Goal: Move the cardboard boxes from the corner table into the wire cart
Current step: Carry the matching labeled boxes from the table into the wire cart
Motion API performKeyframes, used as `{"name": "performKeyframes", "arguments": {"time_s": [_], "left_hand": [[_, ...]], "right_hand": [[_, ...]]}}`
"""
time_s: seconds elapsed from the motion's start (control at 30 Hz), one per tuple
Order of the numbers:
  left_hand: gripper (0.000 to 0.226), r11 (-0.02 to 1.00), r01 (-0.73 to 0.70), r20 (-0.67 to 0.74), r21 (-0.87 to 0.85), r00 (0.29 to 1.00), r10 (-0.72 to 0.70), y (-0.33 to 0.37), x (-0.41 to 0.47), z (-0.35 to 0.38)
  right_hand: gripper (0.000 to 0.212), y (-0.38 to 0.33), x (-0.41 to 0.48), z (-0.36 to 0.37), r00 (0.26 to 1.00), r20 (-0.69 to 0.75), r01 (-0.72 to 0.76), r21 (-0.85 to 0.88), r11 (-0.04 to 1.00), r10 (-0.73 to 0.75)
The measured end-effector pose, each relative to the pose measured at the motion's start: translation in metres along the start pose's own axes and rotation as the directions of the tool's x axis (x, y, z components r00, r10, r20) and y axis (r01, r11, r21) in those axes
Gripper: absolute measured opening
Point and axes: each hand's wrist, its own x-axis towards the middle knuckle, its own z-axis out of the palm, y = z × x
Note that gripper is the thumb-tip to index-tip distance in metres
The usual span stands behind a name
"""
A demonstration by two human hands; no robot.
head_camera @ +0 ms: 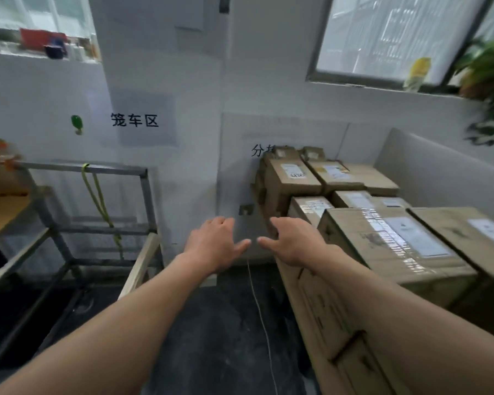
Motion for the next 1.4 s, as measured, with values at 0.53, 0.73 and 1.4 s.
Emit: {"name": "performKeyframes", "arguments": {"time_s": [0.53, 0.73, 1.4], "left_hand": [[0.063, 0.935, -0.271, 0.141, -0.228, 0.941, 0.307, 0.145, 0.011, 0.020], [0.073, 0.937, -0.218, 0.155, -0.273, 0.952, 0.266, 0.186, 0.017, 0.032], [0.045, 0.886, 0.079, 0.143, -0.457, 0.990, -0.015, 0.239, 0.041, 0.065]], "right_hand": [[0.065, 0.140, -0.124, -0.067, 0.844, -0.099, -0.528, 0.027, 0.849, 0.528], [0.069, 0.205, -0.141, -0.070, 0.754, -0.097, -0.648, 0.055, 0.759, 0.650], [0.051, 0.311, -0.075, -0.053, 0.782, 0.006, -0.613, 0.193, 0.766, 0.623]]}}
